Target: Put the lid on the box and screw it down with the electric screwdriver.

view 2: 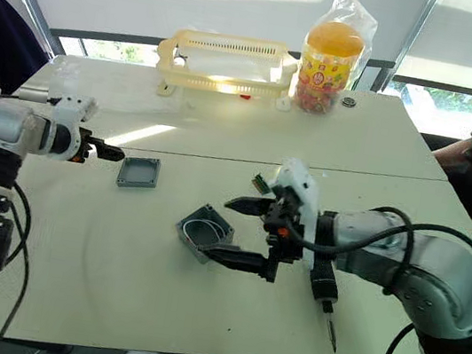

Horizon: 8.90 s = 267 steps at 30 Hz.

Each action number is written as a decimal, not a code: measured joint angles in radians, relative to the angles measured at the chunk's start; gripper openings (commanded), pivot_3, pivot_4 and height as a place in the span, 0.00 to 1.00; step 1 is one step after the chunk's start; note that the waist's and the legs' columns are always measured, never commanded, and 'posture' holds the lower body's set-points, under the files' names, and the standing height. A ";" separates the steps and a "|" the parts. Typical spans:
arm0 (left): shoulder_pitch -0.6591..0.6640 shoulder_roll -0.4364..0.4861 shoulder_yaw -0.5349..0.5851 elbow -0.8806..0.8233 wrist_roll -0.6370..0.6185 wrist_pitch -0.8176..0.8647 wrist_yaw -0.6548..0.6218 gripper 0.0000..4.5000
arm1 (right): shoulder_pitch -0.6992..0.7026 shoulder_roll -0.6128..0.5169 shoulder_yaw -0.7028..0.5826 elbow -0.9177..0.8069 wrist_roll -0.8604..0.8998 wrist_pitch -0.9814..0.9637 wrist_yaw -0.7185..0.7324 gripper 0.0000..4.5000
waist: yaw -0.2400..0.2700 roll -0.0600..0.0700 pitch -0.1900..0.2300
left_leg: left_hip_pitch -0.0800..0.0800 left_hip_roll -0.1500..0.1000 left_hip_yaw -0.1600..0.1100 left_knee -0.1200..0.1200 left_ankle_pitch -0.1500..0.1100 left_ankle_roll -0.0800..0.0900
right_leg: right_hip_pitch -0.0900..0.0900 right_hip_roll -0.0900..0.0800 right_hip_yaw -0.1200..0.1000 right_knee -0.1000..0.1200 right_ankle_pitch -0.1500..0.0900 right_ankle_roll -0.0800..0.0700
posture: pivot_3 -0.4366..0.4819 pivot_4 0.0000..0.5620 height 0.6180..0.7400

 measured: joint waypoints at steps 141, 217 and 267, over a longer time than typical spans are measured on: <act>0.296 -0.020 -0.100 -0.556 -0.433 -0.432 -0.627 0.67 | 0.350 0.207 0.387 0.225 -1.893 -1.248 -0.254 0.03 | -0.026 0.001 -0.001 | 0.001 0.000 0.000 -0.004 0.003 -0.005 | -0.001 0.000 0.000 0.000 0.001 -0.002 | 0.48 0.27 1.00; 0.417 -0.008 -0.247 -0.556 -0.201 -0.699 -0.699 0.68 | 0.344 0.230 0.314 0.373 -1.941 -1.493 -0.300 0.56 | -0.027 0.000 -0.004 | 0.004 0.000 0.000 -0.003 0.003 -0.005 | 0.002 0.000 0.000 0.001 0.001 -0.002 | 0.48 0.27 1.00; 0.401 -0.041 -0.216 -0.527 -0.240 -0.578 -0.642 0.68 | 0.382 0.272 0.230 0.364 -1.872 -1.522 -0.273 0.56 | -0.023 0.000 -0.004 | 0.004 0.000 0.000 -0.002 0.003 -0.005 | 0.003 0.000 0.000 0.001 0.001 -0.002 | 0.48 0.27 1.00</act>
